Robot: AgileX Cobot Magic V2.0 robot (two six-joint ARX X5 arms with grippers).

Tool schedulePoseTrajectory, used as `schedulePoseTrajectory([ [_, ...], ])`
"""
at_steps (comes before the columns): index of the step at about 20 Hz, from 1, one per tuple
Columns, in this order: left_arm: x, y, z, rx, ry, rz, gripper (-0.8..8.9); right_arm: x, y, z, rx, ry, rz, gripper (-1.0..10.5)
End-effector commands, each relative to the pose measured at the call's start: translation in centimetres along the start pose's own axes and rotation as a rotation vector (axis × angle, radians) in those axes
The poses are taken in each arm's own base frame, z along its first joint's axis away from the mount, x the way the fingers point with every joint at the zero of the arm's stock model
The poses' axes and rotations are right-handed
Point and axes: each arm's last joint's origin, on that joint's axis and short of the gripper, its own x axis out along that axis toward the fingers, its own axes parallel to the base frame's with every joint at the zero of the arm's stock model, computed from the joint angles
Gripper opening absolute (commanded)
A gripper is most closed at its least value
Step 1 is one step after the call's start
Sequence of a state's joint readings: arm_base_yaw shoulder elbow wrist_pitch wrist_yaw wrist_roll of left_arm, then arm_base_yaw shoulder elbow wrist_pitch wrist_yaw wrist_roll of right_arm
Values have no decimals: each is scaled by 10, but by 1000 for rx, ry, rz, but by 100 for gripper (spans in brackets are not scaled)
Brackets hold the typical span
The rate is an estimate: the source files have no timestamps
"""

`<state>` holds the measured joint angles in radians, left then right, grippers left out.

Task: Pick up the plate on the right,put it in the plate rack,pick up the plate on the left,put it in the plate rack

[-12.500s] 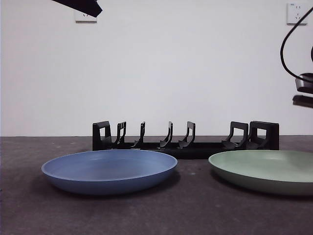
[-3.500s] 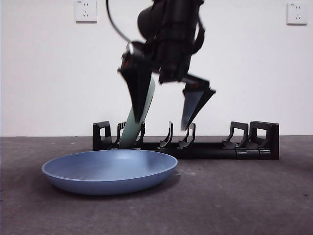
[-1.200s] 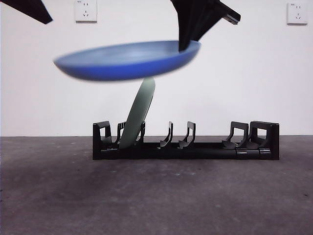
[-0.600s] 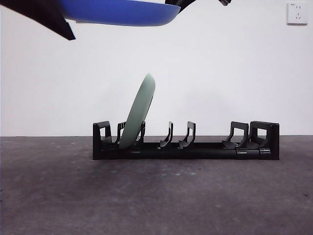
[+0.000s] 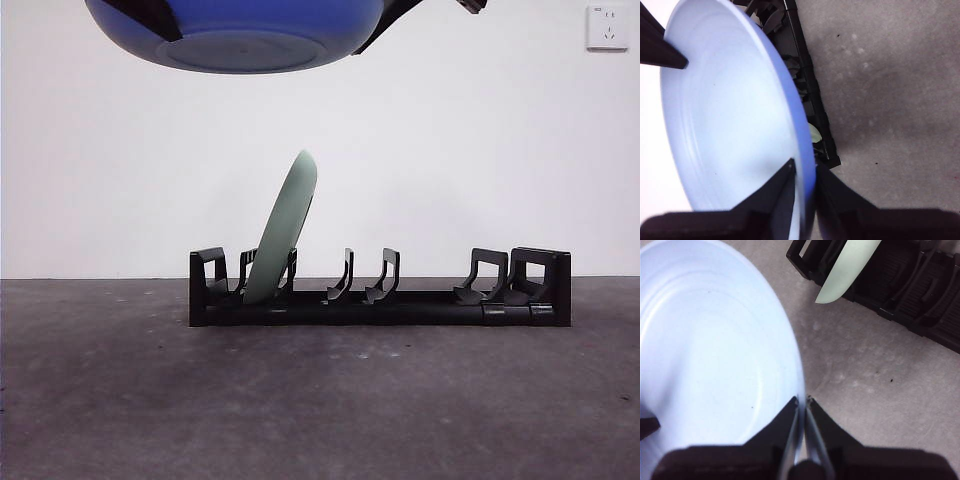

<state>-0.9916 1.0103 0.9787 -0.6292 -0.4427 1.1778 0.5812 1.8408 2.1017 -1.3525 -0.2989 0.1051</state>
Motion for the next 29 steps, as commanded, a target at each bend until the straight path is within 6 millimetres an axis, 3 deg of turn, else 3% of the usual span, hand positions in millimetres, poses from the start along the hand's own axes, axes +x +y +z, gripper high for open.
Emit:
schedulePoseTrajectory([
  [1, 4, -4, 2, -18, 3, -30, -8, -3, 6, -3, -51, 17, 44, 10],
  [3, 4, -5, 3, -38, -12, -37, -9, -4, 7, -3, -58, 12, 44, 24],
  [8, 3, -5, 4, -64, -46, -50, -8, -16, 10, -1, -75, -29, 46, 318],
  [13, 3, -6, 5, -84, -53, -54, -8, -38, 17, 3, -101, -115, 37, 348],
  [18, 3, -5, 6, -158, -97, -71, -8, -74, 25, 5, -121, -255, -50, 348],
  [25, 1, 9, 20, -520, -400, -94, -8, -141, 37, -13, -125, -489, -249, 347],
  [29, 7, 33, 36, -870, -645, -29, -8, -185, 46, -45, -135, -605, -252, 347],
])
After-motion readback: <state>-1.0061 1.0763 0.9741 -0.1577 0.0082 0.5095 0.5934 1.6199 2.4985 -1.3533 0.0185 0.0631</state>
